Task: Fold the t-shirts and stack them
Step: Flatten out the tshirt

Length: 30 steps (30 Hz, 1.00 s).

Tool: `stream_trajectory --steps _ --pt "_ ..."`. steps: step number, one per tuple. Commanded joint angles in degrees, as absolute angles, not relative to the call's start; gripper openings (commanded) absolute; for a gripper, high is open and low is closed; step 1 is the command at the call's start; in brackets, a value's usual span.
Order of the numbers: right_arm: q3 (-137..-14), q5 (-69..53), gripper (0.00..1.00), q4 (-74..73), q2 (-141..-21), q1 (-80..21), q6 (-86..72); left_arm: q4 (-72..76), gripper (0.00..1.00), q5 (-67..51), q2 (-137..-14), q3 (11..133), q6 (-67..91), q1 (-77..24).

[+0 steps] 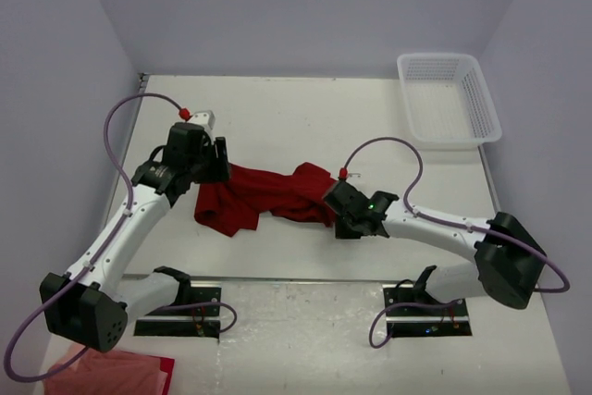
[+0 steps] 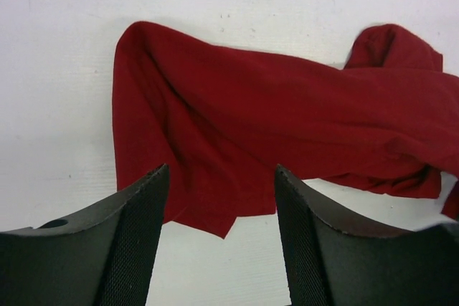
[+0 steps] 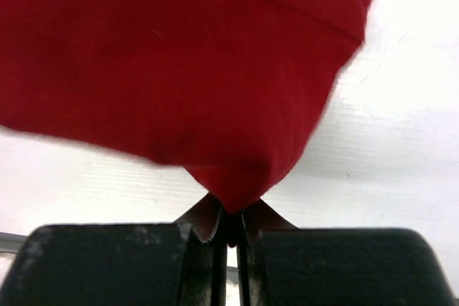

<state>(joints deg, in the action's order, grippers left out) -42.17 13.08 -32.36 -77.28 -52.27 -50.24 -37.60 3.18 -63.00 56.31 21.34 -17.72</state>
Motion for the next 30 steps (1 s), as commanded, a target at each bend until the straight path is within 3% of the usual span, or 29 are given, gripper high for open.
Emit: stream_trajectory --steps 1,12,15,20,30 --pt "-52.4 20.7 0.0 -38.9 -74.4 -52.7 -47.5 -36.7 0.61 1.8 -62.1 54.5 19.7 -18.3" --pt "-80.7 19.4 0.0 -46.1 -87.7 -48.2 -35.6 -37.2 0.67 3.5 -65.5 52.6 25.0 -30.2" --pt "-82.9 17.6 0.0 -46.0 -89.3 -47.2 -35.1 -37.2 0.65 5.4 -66.2 50.7 27.2 -32.7" --pt "-83.1 16.6 0.0 -45.7 -88.7 -45.3 -34.8 -35.4 0.49 6.1 -68.3 46.9 31.1 -35.6" --pt "-80.7 12.9 0.0 -44.2 -82.0 -40.3 -33.0 -31.7 0.49 8.8 -77.5 45.6 36.7 -42.9"
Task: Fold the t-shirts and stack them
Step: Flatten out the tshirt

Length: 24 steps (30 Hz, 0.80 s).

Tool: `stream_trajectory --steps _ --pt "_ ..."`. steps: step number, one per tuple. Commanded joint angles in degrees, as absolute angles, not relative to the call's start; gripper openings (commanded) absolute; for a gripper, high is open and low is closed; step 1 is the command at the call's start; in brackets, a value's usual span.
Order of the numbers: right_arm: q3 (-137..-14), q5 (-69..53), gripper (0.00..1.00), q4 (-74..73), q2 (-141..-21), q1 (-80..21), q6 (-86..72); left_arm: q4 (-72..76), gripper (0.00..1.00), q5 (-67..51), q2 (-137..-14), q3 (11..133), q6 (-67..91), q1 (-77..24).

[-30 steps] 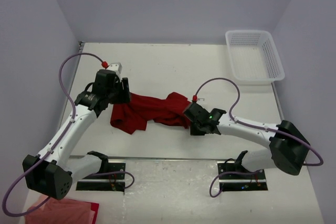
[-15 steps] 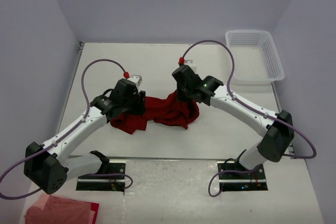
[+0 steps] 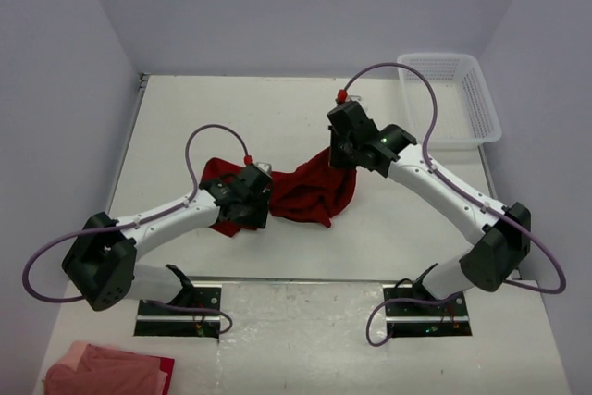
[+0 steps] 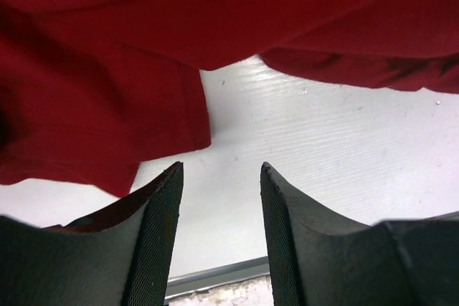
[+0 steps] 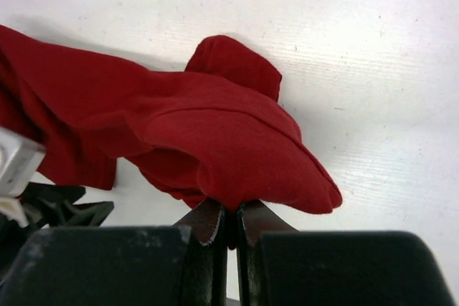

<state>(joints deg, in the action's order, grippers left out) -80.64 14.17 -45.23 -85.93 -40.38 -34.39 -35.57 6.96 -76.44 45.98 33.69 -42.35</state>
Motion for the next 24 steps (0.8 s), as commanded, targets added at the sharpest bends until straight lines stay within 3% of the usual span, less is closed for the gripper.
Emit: stream_trajectory --steps 1,16,18,19,20,24 --pt "-80.4 12.7 0.0 -44.2 -81.6 -40.2 -33.0 -31.6 0.49 9.1 -78.0 45.6 36.9 -43.0" --pt "-76.0 11.1 0.0 -43.8 -75.2 -40.0 -33.0 -28.9 0.48 14.9 -88.7 44.2 39.5 -43.0" --pt "-75.9 11.2 0.0 -43.8 -75.1 -40.0 -32.9 -28.6 0.33 15.0 -89.6 43.9 39.7 -43.0" --pt "-75.8 11.3 0.0 -43.8 -75.1 -39.9 -32.9 -28.7 0.14 15.2 -89.6 43.9 40.1 -42.9" --pt "-75.6 11.4 0.0 -43.8 -75.1 -39.8 -32.8 -28.6 0.01 15.1 -89.6 43.9 40.2 -42.9" --pt "-76.3 12.7 0.0 -44.5 -76.3 -39.3 -32.3 -31.2 0.0 15.0 -86.1 44.6 40.0 -42.9"
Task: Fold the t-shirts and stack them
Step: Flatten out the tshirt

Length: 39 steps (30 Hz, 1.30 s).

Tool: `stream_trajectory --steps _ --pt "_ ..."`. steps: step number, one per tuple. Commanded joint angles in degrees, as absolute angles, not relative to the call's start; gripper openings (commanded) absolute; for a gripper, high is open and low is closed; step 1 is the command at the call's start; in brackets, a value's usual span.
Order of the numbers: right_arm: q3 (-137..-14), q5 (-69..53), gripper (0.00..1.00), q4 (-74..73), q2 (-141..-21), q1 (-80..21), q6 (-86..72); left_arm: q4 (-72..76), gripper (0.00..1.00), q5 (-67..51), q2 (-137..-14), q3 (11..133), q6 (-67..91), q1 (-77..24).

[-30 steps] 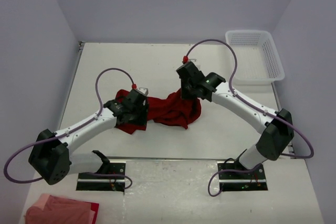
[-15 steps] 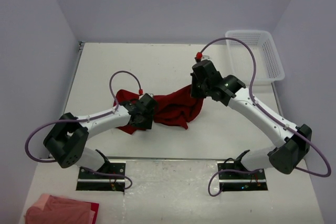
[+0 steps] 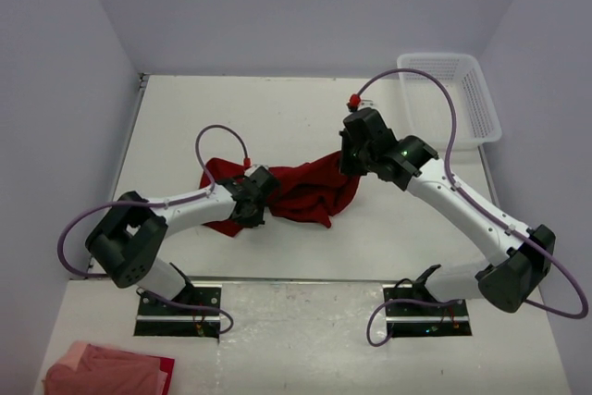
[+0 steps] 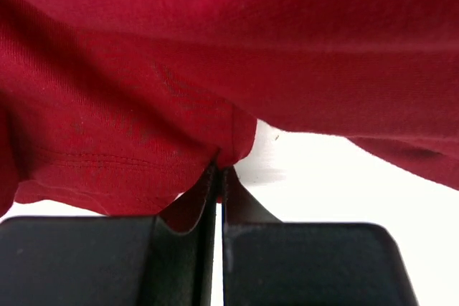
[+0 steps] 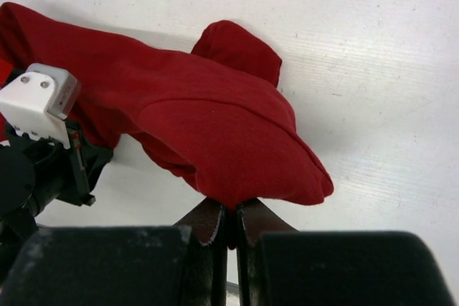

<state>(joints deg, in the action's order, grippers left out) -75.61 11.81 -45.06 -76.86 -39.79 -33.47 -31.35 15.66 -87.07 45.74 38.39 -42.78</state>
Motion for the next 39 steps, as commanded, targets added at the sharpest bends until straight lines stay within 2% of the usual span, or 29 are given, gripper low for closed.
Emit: stream_trajectory --steps 1,7,15,22,29,33,39 --pt "-76.5 13.4 0.0 -44.6 -76.6 -39.0 -32.2 -32.5 0.0 15.5 -83.4 45.1 40.2 -42.9" --pt "-78.0 15.2 0.0 -45.8 -80.1 -37.6 -31.0 -44.7 0.0 18.1 -69.5 53.2 40.7 -43.0" --pt "-81.2 18.1 0.0 -49.1 -79.8 -37.5 -29.3 -56.8 0.0 29.5 -58.5 66.3 42.5 -43.1" --pt "-91.1 29.3 0.0 -58.2 -76.9 -37.4 -25.2 -61.3 0.0 37.6 -55.6 77.4 40.5 -43.0" --pt "-106.2 32.5 0.0 -65.0 -72.7 -37.4 -19.5 -64.1 0.0 42.4 -55.5 93.3 36.4 -43.0" --pt "-112.5 28.7 0.0 -69.2 -69.0 -38.3 -17.7 -63.3 0.0 41.3 -53.9 102.2 31.2 -43.0" --pt "-124.3 24.0 0.0 -76.2 -65.0 -43.6 -16.0 -55.1 0.0 31.8 -48.2 109.1 23.3 -42.9"
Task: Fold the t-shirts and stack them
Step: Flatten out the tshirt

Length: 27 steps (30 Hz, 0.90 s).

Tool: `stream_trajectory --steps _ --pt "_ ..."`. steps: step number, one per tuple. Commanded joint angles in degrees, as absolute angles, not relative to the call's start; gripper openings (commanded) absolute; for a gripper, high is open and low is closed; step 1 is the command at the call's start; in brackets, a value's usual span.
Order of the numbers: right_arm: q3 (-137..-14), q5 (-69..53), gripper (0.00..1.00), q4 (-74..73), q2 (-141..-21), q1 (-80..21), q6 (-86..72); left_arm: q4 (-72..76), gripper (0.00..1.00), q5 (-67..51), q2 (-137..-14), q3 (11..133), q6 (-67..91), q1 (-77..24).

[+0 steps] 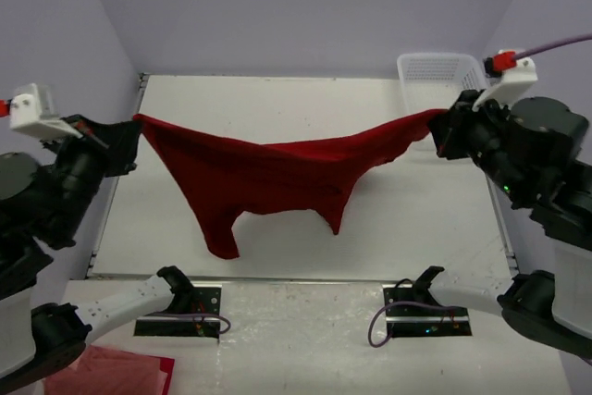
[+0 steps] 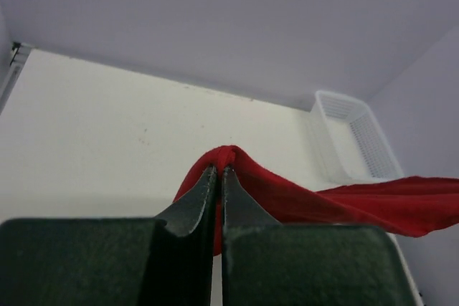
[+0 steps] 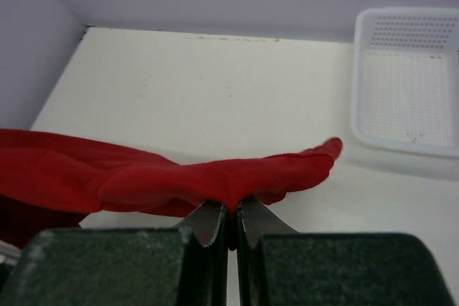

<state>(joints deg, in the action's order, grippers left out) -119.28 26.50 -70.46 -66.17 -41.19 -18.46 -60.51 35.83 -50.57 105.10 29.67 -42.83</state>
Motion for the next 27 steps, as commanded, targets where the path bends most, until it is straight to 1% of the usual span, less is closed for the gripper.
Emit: stream_trajectory --steps 1,6,8,10,16,19,24,27 --pt "-127.1 23.7 0.0 -77.0 -64.6 -44.2 -15.6 -54.5 0.0 29.6 -48.0 111.2 22.7 -42.8" --pt "-130.2 19.2 0.0 -75.8 -60.7 -44.7 -13.3 -50.8 0.0 20.1 -47.3 115.9 17.6 -41.0" --pt "-132.4 15.2 0.0 -75.3 -60.1 -44.7 -12.7 -48.6 0.0 15.1 -47.1 117.1 16.4 -39.9" --pt "-132.5 10.8 0.0 -72.7 -59.0 -44.8 -11.5 -47.2 0.0 12.0 -47.1 117.7 15.8 -38.7" --pt "-133.9 4.6 0.0 -63.1 -57.9 -44.7 -5.4 -41.8 0.0 0.5 -47.6 115.7 12.7 -32.9" --pt "-133.3 6.5 0.0 -57.2 -58.3 -44.8 -0.6 -38.0 0.0 -1.7 -48.4 115.2 11.4 -31.5" --pt "-131.4 12.7 0.0 -43.0 -61.0 -44.8 10.5 -34.0 0.0 2.4 -53.4 117.2 7.0 -31.4" --pt "-137.1 13.2 0.0 -40.8 -65.4 -44.7 13.9 -32.1 0.0 4.9 -56.8 120.4 4.1 -31.4"
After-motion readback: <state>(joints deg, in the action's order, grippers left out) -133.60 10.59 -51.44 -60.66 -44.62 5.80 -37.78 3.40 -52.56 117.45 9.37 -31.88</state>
